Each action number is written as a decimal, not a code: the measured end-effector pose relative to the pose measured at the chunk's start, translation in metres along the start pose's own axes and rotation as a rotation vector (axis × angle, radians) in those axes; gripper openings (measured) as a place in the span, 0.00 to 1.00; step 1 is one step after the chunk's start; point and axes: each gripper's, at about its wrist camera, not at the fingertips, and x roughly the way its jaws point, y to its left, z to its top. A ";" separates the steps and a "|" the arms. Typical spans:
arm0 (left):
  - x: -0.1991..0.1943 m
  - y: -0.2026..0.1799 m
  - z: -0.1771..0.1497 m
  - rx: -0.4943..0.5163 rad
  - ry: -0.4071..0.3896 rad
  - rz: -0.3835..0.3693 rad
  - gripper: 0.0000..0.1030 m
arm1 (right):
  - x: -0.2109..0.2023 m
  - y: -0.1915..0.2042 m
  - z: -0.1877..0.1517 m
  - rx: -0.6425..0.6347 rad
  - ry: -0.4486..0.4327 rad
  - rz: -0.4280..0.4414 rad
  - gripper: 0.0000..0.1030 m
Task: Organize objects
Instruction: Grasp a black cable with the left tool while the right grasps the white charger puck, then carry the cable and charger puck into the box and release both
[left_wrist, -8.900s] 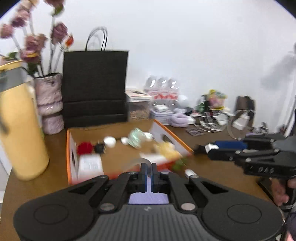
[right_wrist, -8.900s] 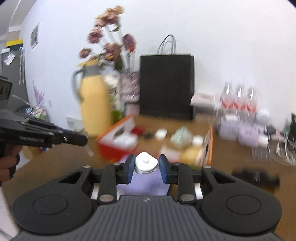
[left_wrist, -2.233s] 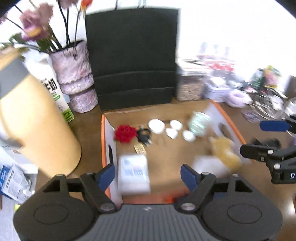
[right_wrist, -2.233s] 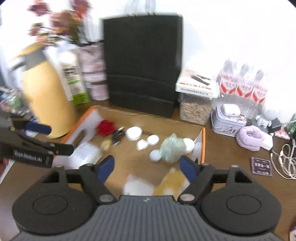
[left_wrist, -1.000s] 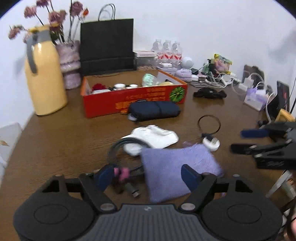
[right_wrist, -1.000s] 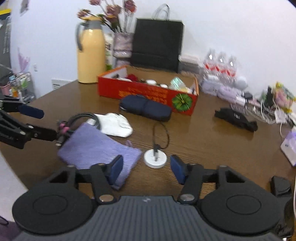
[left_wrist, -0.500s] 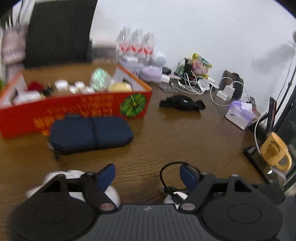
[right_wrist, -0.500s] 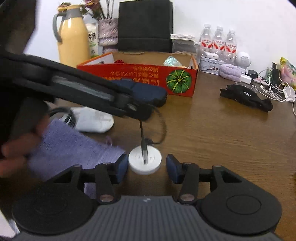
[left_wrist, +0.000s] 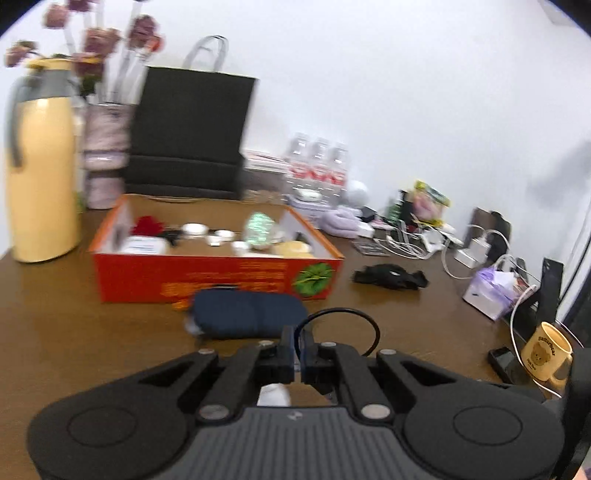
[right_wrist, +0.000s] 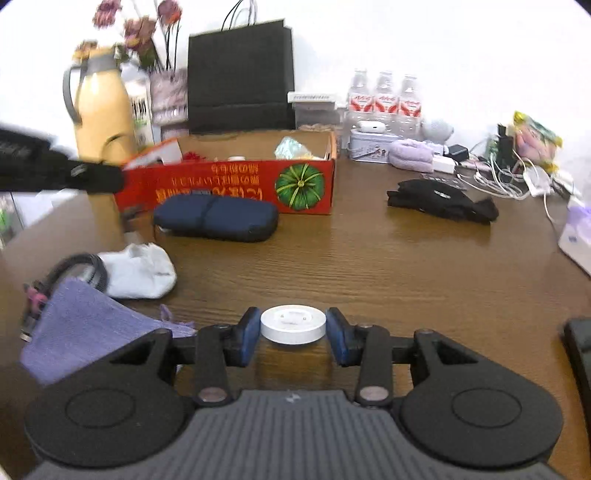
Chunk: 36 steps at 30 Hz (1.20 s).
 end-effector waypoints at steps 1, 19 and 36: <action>-0.010 0.003 -0.001 -0.006 -0.004 0.018 0.01 | -0.011 0.001 -0.001 0.002 -0.013 0.010 0.39; 0.027 0.034 0.112 0.164 0.113 0.032 0.02 | -0.017 0.011 0.103 -0.084 -0.114 0.168 0.39; 0.305 0.116 0.166 0.059 0.486 0.150 0.38 | 0.261 -0.003 0.232 -0.069 0.157 -0.043 0.69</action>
